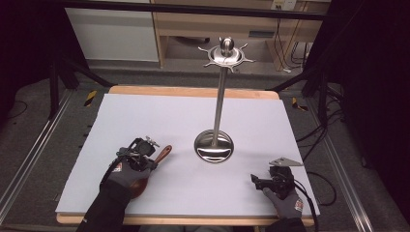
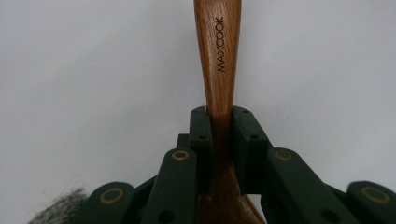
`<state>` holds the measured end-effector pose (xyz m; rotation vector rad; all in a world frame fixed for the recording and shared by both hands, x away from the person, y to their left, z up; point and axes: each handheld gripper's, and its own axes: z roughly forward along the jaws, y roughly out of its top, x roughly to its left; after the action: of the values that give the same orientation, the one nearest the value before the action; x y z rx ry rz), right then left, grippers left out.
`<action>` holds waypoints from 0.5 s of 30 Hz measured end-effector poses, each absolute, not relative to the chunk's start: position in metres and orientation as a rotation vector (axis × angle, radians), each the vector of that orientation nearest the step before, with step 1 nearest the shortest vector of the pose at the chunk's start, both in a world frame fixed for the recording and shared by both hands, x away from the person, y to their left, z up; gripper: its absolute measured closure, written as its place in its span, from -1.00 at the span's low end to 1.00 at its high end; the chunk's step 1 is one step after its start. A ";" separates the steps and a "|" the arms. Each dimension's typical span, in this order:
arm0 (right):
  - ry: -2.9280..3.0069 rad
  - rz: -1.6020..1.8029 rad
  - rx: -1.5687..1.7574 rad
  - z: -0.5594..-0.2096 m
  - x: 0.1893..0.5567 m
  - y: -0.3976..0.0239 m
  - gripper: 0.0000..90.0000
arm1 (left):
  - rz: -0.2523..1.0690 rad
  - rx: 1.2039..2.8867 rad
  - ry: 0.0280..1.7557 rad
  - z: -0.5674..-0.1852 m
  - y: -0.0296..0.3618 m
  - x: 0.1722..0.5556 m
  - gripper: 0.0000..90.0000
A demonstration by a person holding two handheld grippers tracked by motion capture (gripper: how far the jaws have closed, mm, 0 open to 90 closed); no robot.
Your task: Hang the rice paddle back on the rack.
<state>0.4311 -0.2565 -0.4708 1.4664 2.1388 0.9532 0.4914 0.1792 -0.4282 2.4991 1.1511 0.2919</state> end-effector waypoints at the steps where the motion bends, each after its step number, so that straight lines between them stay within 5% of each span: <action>1: 2.140 0.952 1.466 -0.471 0.431 -0.256 -0.62 | 0.288 2.501 1.146 -0.427 0.180 0.491 0.75; 15: 2.134 0.958 1.473 -0.470 0.431 -0.257 -0.62 | 0.350 2.347 1.098 -0.403 0.197 0.473 0.75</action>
<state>0.4306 -0.2570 -0.4701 1.4734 2.1342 0.9584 0.4735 0.1970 -0.4034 2.3470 1.0981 0.3497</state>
